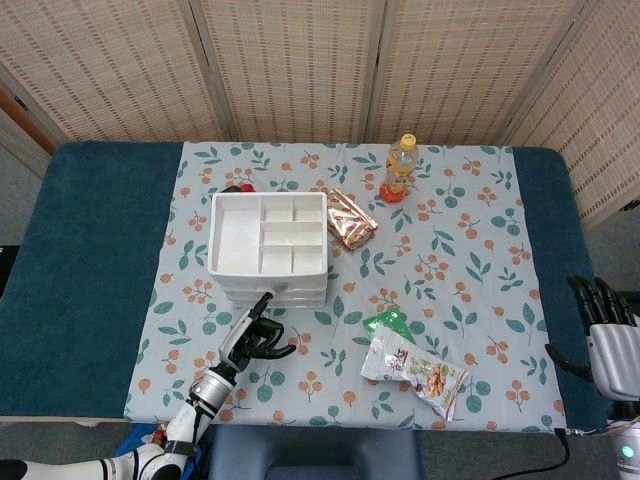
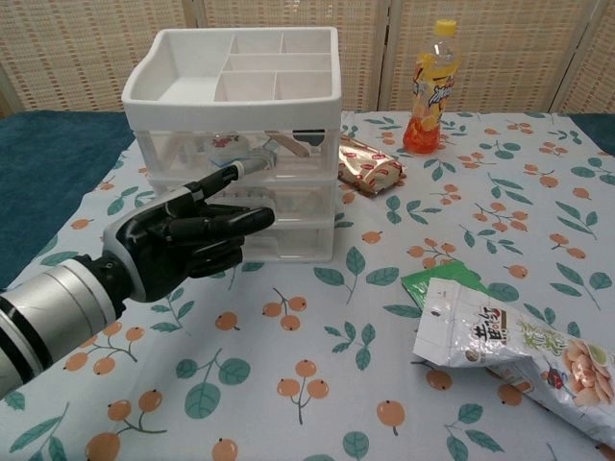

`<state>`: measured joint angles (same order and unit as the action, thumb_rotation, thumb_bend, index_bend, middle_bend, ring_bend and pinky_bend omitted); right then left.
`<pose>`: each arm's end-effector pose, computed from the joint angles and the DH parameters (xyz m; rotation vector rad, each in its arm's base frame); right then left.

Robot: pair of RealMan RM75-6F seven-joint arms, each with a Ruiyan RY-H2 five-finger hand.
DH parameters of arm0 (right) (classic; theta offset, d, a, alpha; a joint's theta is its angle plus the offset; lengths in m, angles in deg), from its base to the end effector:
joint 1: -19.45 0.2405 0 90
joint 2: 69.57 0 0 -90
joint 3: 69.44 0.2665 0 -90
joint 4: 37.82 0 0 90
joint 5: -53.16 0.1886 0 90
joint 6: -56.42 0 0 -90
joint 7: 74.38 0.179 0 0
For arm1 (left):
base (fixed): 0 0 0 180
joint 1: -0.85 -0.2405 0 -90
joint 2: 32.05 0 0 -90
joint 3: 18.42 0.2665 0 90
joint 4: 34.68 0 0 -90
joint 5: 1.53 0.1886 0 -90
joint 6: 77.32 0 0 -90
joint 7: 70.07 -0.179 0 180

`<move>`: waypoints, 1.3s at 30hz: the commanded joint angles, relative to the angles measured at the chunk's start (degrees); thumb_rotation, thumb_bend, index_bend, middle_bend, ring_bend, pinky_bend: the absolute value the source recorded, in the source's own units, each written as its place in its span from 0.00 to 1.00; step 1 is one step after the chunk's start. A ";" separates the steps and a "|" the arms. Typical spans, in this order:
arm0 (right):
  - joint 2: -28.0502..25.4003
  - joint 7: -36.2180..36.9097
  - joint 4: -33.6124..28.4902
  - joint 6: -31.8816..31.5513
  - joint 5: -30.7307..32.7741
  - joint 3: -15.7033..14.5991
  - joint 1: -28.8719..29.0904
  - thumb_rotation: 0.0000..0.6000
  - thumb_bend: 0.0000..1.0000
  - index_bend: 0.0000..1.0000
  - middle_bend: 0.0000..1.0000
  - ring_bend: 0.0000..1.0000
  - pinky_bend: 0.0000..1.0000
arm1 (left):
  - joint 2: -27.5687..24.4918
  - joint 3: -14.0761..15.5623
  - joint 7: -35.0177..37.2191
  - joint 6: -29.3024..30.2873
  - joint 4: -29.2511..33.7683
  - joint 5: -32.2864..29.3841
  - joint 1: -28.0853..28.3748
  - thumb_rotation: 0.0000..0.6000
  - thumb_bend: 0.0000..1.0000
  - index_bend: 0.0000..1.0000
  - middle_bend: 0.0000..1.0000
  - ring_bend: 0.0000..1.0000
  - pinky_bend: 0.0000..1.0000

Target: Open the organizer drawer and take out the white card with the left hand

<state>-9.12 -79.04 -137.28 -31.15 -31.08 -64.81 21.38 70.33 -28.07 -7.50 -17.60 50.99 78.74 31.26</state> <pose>-0.3020 -0.2035 0.2069 1.3057 -0.8766 0.8850 -0.1191 0.2977 -0.0676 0.8915 2.3892 1.7192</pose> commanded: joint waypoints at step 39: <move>0.21 -0.60 -0.24 0.53 0.51 0.30 0.13 1.00 0.20 0.00 0.07 0.00 0.09 | -0.69 0.67 5.00 -0.98 0.69 0.57 -0.91 1.00 0.12 0.26 0.91 0.98 1.00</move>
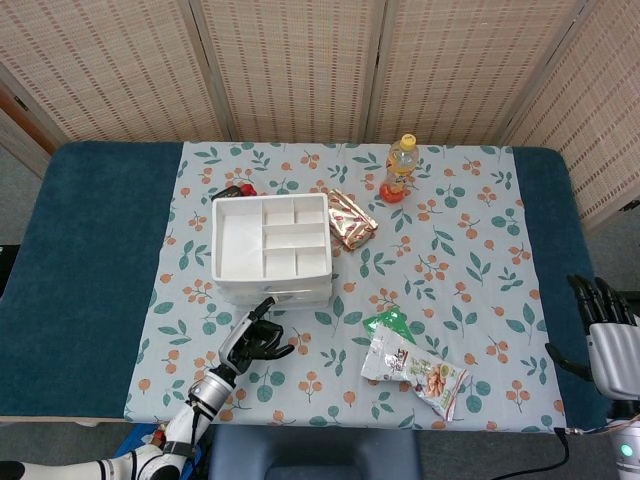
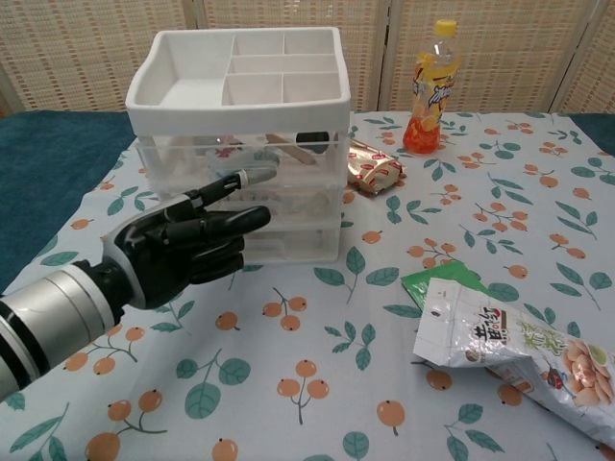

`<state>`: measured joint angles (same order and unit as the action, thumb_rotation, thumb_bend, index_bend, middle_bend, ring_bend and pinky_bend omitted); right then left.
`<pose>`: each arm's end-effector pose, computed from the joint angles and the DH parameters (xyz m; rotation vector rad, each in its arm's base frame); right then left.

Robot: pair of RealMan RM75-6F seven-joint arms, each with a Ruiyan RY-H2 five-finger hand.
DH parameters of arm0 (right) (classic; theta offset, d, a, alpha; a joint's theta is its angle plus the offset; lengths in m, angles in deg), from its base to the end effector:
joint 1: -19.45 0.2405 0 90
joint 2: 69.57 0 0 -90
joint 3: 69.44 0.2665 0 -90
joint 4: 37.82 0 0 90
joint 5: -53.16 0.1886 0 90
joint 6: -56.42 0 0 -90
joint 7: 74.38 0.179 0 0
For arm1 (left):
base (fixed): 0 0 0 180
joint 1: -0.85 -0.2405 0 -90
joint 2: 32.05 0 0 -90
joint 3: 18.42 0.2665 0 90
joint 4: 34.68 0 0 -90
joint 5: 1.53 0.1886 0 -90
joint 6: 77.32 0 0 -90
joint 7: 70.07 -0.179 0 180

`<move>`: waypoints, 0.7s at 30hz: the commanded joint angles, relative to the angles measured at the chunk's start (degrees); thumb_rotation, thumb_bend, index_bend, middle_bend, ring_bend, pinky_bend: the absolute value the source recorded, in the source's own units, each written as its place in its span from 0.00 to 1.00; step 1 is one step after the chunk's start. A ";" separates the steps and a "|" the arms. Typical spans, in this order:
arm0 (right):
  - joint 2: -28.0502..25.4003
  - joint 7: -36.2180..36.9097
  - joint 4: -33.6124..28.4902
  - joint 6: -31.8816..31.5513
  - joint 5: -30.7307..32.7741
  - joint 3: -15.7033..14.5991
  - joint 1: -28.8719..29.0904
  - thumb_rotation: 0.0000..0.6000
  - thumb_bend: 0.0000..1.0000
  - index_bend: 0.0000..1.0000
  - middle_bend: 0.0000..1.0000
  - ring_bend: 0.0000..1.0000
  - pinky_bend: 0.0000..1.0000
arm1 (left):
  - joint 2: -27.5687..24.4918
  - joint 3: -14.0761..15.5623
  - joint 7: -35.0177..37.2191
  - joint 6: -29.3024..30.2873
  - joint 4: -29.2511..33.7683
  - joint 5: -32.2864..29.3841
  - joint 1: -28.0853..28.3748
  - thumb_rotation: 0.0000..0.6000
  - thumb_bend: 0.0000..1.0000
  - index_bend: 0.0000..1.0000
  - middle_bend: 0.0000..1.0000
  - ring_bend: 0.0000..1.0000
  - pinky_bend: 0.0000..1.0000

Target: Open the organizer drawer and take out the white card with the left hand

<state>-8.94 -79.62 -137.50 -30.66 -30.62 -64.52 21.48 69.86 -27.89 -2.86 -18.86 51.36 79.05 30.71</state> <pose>-0.3022 -0.2049 0.2055 1.3043 -0.8800 0.8781 -0.1220 0.2943 -0.0695 0.7923 2.4099 1.6621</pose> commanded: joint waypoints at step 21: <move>0.27 0.42 0.37 0.08 0.02 -0.09 -0.04 1.00 0.21 0.00 0.07 0.00 0.09 | -1.55 3.72 0.68 1.50 2.59 2.52 -1.75 1.00 0.12 0.14 0.91 0.98 1.00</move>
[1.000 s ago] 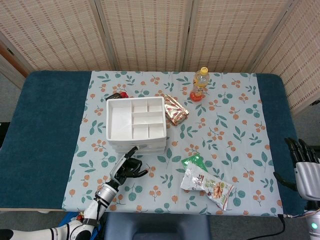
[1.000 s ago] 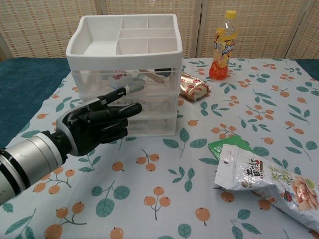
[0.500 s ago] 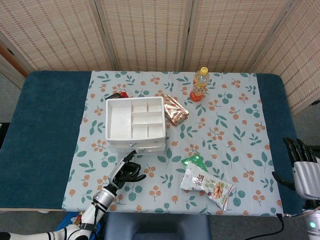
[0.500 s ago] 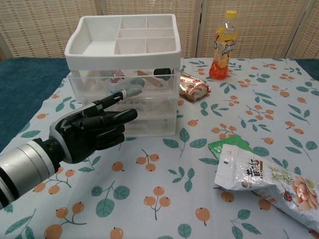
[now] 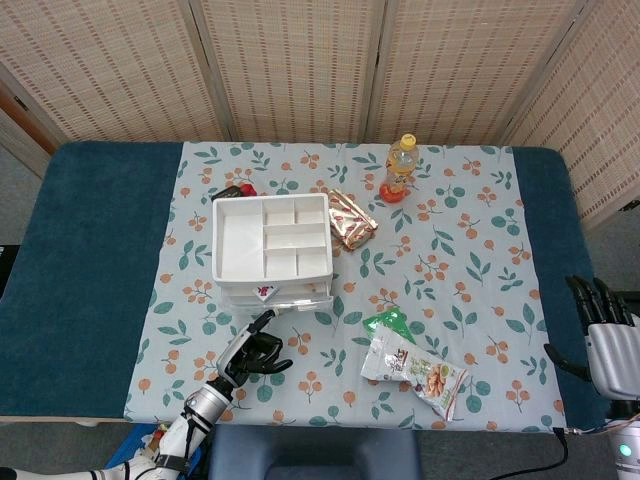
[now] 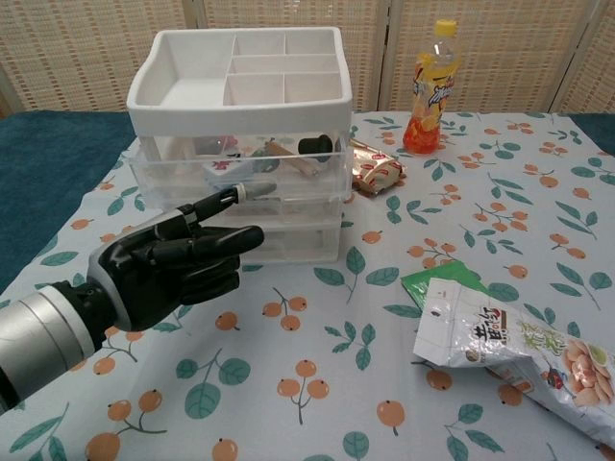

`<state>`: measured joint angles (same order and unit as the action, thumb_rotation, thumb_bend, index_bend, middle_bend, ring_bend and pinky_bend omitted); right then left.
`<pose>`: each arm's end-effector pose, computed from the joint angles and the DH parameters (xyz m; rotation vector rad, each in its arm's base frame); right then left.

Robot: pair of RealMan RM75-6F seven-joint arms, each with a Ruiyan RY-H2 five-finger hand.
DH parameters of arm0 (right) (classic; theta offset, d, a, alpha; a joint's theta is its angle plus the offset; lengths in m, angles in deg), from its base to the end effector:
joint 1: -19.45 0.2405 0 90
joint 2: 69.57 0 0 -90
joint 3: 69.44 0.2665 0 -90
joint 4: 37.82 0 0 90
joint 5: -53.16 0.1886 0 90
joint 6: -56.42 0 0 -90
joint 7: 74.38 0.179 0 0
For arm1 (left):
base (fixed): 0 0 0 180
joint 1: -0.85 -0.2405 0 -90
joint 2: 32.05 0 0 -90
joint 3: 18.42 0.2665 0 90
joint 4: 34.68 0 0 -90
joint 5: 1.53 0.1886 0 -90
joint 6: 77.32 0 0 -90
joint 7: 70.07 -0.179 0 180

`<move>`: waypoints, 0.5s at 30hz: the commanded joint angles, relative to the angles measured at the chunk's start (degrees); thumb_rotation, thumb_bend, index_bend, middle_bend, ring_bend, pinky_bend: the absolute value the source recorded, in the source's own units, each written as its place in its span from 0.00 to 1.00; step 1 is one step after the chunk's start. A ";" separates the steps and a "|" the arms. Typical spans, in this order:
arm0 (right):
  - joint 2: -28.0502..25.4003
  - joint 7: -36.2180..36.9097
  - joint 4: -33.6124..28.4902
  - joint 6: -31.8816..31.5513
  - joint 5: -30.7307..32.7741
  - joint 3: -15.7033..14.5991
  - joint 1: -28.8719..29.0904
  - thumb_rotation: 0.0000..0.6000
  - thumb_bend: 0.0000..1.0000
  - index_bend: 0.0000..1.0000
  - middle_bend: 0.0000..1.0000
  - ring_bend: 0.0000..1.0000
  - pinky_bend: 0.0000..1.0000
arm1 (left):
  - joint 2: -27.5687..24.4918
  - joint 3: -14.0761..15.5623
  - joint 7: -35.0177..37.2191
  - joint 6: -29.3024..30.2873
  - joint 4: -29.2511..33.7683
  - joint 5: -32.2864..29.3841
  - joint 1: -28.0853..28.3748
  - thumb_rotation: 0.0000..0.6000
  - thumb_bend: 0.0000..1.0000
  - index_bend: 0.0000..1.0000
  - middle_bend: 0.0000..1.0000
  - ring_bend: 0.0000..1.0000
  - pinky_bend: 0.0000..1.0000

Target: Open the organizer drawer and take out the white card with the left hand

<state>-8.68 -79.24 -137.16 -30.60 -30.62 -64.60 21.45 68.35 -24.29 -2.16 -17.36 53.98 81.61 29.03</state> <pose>-0.3034 -0.2045 0.2042 1.3030 -0.8859 0.8801 -0.1256 0.2731 -0.0684 0.8076 2.4097 1.6085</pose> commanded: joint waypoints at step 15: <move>-0.62 -0.42 -0.53 -0.37 -0.15 0.22 -0.02 1.00 0.21 0.00 0.07 0.00 0.09 | -4.68 2.96 -5.31 0.17 2.27 -1.42 -2.43 1.00 0.12 0.10 0.90 0.98 1.00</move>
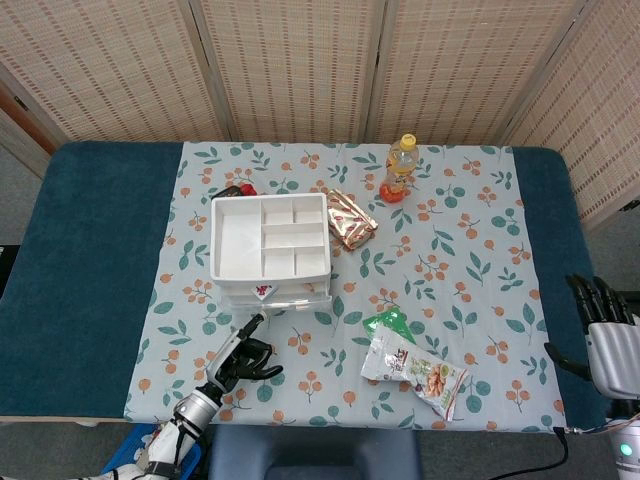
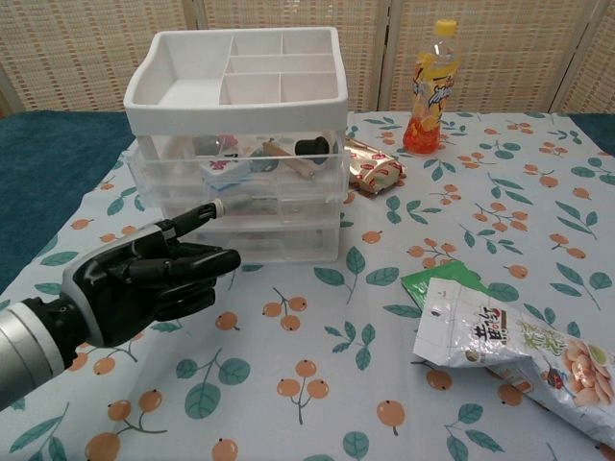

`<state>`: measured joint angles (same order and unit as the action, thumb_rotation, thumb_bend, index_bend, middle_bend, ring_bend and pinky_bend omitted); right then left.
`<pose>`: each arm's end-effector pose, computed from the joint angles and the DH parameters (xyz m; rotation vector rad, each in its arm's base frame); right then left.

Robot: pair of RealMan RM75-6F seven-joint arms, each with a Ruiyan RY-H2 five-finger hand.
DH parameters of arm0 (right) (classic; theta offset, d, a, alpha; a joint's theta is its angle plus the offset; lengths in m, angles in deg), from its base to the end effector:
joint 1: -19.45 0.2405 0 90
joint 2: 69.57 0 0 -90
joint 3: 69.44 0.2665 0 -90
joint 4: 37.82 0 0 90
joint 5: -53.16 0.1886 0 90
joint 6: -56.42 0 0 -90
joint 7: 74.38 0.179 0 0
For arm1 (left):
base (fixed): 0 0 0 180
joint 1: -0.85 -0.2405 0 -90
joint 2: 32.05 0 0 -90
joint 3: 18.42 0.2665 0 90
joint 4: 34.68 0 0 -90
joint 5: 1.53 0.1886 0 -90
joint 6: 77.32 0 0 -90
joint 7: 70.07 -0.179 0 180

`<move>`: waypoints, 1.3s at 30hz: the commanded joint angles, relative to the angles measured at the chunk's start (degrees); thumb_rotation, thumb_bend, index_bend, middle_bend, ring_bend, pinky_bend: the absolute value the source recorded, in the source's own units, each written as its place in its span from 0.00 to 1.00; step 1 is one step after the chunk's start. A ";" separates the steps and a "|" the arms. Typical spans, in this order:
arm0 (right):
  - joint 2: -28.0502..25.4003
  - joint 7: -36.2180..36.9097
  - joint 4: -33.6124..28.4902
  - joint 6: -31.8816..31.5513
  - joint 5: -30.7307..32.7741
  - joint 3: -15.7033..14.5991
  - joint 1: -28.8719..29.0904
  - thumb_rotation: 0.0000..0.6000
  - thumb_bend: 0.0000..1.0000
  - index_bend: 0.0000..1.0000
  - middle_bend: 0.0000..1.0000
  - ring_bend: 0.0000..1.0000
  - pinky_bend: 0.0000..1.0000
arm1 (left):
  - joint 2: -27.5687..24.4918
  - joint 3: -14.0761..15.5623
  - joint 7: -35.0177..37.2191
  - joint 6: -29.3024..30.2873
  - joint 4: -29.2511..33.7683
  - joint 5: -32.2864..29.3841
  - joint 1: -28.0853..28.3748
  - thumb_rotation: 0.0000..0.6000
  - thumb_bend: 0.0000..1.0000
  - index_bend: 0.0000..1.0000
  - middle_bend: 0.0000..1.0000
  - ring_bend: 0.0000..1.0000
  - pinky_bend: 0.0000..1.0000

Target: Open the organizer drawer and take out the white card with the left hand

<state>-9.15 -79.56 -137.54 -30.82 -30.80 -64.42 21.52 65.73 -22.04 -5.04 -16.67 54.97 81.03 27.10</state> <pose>-0.3012 -0.2054 0.2071 1.3053 -0.8732 0.8818 -0.1480 0.2646 -0.0620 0.8723 2.4723 1.6210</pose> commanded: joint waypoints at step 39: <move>-2.53 0.88 -2.15 -0.27 -1.46 0.19 0.34 1.00 0.22 0.00 0.07 0.00 0.09 | -24.63 0.54 -47.10 8.33 9.15 10.89 1.35 1.00 0.12 0.14 0.90 1.00 1.00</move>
<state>-11.80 -78.84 -139.86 -31.13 -32.14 -64.11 21.90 41.26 -21.53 -51.54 -7.48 63.76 92.46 27.86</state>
